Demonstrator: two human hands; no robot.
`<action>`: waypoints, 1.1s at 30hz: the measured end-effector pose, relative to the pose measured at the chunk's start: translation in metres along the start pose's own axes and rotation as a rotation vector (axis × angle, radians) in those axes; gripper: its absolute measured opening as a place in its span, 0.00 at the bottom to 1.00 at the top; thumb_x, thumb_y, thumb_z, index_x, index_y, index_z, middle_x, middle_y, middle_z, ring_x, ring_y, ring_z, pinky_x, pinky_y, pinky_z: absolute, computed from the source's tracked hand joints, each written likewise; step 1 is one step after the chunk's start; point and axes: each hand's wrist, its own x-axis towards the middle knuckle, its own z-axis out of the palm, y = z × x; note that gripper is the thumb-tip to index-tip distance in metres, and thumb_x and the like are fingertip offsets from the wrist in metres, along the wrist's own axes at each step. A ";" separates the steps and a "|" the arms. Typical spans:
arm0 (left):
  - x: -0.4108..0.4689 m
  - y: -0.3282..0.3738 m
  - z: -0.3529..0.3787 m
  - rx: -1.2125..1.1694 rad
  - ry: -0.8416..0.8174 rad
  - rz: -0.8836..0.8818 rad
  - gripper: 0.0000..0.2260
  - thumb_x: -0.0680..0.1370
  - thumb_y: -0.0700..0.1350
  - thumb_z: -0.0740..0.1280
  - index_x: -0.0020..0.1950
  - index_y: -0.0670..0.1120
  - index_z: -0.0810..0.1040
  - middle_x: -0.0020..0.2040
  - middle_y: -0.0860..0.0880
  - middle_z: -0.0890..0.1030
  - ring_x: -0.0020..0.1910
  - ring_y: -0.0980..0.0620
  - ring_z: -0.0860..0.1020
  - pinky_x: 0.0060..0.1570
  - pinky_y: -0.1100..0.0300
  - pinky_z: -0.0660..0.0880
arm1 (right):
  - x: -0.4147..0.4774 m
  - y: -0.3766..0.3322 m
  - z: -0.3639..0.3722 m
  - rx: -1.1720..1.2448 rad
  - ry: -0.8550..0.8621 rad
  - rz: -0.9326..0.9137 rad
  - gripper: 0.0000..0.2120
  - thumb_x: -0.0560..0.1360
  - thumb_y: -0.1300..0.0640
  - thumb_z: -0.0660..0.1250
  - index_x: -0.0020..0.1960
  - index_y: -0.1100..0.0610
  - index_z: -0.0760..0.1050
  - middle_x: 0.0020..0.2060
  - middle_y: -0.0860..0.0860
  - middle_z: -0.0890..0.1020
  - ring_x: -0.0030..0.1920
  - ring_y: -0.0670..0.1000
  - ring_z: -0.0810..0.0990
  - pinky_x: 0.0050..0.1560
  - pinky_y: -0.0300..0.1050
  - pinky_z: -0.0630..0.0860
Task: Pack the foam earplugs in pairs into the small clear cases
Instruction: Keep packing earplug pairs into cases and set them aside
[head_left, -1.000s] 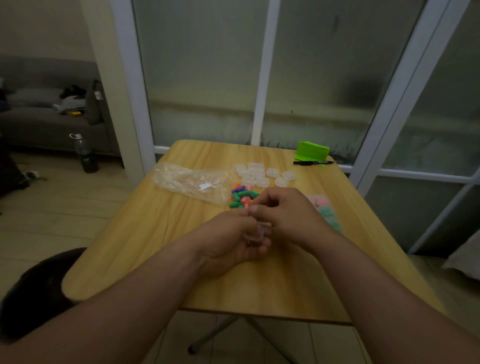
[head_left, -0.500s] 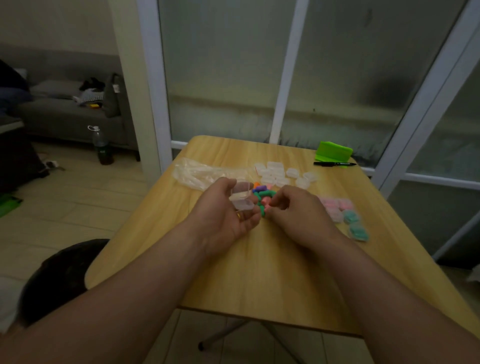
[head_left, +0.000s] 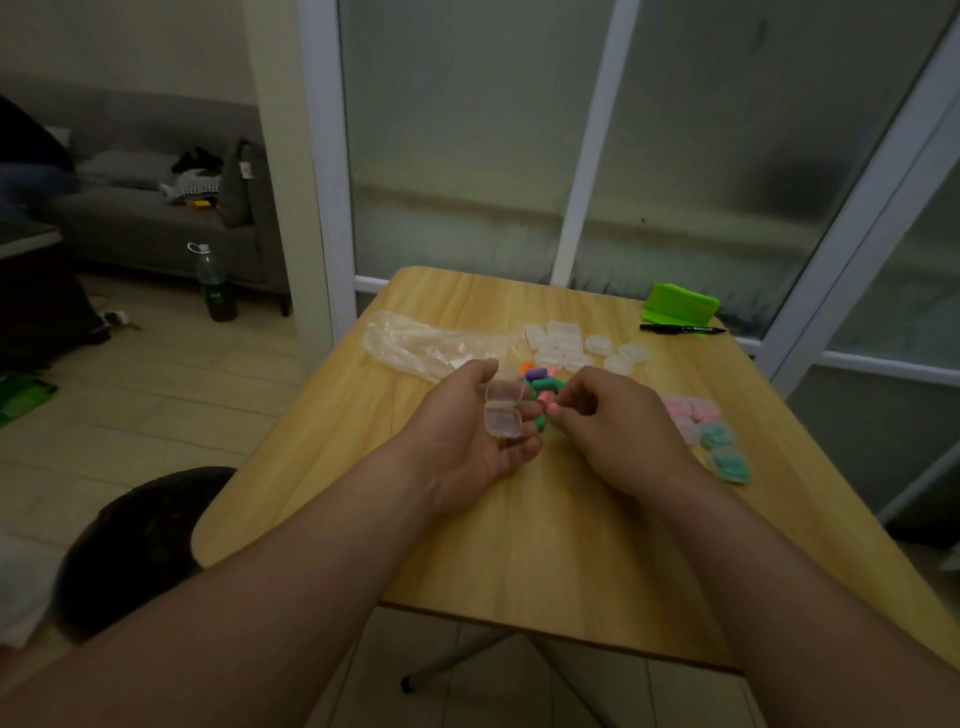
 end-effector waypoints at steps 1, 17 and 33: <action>0.001 -0.001 0.000 0.006 0.000 0.006 0.21 0.86 0.56 0.58 0.63 0.39 0.79 0.40 0.43 0.84 0.39 0.49 0.78 0.37 0.56 0.80 | -0.001 -0.001 -0.003 0.033 0.018 -0.006 0.05 0.78 0.49 0.74 0.47 0.45 0.79 0.40 0.43 0.83 0.44 0.41 0.80 0.41 0.44 0.75; 0.008 -0.019 0.016 0.031 -0.067 0.039 0.27 0.87 0.62 0.54 0.70 0.44 0.79 0.64 0.39 0.84 0.63 0.44 0.83 0.69 0.43 0.76 | -0.022 -0.033 -0.012 -0.097 -0.038 -0.272 0.01 0.78 0.49 0.73 0.49 0.46 0.82 0.47 0.45 0.75 0.47 0.45 0.76 0.49 0.49 0.76; 0.012 -0.010 0.012 0.049 -0.014 0.105 0.24 0.87 0.62 0.54 0.58 0.43 0.78 0.39 0.44 0.79 0.31 0.52 0.73 0.34 0.57 0.74 | -0.001 -0.012 -0.024 0.116 0.171 -0.005 0.05 0.81 0.56 0.69 0.51 0.50 0.84 0.45 0.43 0.84 0.46 0.43 0.81 0.48 0.45 0.77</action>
